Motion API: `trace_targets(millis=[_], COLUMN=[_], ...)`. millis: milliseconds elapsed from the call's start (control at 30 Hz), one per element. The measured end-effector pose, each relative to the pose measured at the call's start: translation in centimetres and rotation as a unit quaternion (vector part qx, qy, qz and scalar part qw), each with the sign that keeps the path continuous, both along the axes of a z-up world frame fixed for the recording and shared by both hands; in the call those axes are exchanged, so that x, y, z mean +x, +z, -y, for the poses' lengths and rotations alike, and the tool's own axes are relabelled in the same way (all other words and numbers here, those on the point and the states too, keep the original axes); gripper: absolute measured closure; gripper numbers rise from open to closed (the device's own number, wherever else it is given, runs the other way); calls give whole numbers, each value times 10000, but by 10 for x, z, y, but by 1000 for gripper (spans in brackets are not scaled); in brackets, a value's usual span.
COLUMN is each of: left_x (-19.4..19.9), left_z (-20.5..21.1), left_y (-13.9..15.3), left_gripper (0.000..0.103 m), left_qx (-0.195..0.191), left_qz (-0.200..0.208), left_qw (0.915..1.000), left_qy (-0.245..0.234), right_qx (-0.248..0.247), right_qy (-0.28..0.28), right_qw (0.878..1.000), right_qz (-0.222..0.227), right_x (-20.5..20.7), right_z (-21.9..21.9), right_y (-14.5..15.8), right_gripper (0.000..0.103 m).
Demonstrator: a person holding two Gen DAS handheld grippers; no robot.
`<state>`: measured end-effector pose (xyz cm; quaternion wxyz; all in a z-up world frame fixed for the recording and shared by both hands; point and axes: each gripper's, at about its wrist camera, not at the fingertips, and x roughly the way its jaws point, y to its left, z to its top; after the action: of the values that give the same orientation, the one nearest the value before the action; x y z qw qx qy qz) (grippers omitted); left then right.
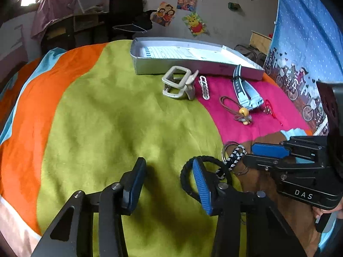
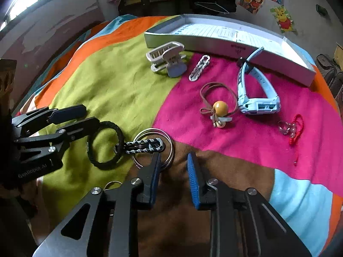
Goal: Organize jewelry
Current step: 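Grasp the black hair tie with left tool while right tool grasps a silver ring, then drop the hair tie into the silver tray with left tool while right tool drops ring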
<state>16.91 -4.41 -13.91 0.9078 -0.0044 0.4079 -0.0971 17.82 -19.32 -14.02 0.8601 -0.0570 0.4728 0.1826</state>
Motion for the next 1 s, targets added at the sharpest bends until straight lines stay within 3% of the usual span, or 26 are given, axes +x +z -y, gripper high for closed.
trace_targets(millis=[133, 200, 267, 333, 533, 900, 1000], left_x=[1, 4, 5, 6, 2, 2, 5], left_z=[1, 0, -1, -3, -7, -16, -13], left_y=[-3, -4, -5, -6, 4, 28, 41], left_gripper=[65, 74, 83, 95, 97, 97, 97], left_qx=[-34, -84, -154, -208, -455, -581, -467], left_qz=[-62, -136, -210, -268, -75, 383, 569], left_qw=[10000, 9998, 9996, 9993, 9989, 9975, 9972], left_qy=[-46, -86, -131, -155, -131, 96, 114], right_qx=[-18, -90, -170, -135, -77, 115, 182], right_qy=[46, 65, 68, 22, -71, -513, -563], right_qw=[10000, 9999, 9998, 9999, 9999, 9976, 9963], right_qz=[-28, -45, -43, -82, -11, 443, 626], right_x=[2, 4, 6, 8, 5, 8, 12], right_z=[-5, -8, -10, -10, -3, 20, 23], right_y=[-4, -6, -8, -8, 0, 29, 38], right_gripper=[80, 84, 96, 99, 100, 101, 101])
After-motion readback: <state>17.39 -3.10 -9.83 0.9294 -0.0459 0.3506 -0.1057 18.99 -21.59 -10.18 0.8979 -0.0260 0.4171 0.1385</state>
